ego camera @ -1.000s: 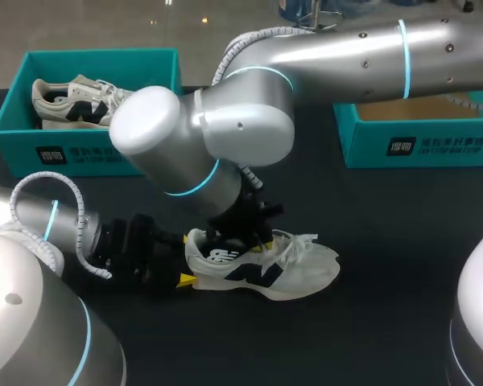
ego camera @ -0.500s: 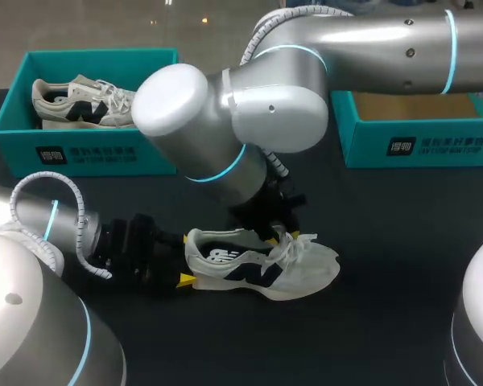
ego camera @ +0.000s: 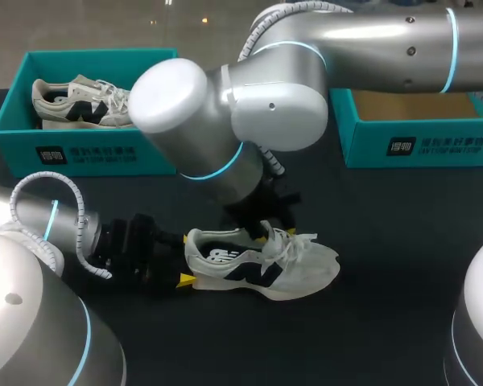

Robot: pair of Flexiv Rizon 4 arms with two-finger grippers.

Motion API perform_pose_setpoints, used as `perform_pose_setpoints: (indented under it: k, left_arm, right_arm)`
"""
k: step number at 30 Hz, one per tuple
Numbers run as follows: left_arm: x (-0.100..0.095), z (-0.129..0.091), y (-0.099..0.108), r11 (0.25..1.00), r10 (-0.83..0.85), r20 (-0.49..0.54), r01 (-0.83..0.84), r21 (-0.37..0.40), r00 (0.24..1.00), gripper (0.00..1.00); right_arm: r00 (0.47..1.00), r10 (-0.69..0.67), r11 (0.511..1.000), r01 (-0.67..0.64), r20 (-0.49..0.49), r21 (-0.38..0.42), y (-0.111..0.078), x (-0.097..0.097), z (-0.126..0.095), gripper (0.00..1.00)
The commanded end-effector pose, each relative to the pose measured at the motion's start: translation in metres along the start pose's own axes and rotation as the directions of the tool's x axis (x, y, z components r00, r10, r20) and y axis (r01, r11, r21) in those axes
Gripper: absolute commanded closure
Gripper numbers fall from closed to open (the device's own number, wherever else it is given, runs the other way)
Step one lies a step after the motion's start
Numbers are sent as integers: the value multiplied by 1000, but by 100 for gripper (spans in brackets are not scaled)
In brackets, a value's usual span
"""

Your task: Take the shoe out of the shoebox, open the shoe tongue, remove and reinsert the insole, then place the shoe into the shoebox

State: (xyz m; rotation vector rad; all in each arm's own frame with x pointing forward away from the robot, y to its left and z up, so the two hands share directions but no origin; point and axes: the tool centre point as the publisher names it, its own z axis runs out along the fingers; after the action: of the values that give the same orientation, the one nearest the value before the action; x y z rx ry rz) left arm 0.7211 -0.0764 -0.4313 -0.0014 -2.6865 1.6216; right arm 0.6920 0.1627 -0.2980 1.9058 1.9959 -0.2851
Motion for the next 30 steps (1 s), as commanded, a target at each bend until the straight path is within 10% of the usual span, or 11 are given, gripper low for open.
perform_pose_setpoints:
  k: [1, 3, 30]
  left_arm:
    - [0, 4, 5, 1000, 0, 0, 0, -2, 1000, 100]
    - [0, 4, 5, 1000, 0, 0, 0, -2, 1000, 100]
    - [0, 4, 5, 1000, 0, 0, 0, -2, 1000, 100]
  right_arm:
    - [969, 247, 969, -247, -14, -2, -3, 4, 6, 84]
    - [968, 251, 968, -251, -22, 0, -3, 2, 8, 100]
    - [899, 435, 899, -430, -53, 79, -13, -59, 14, 100]
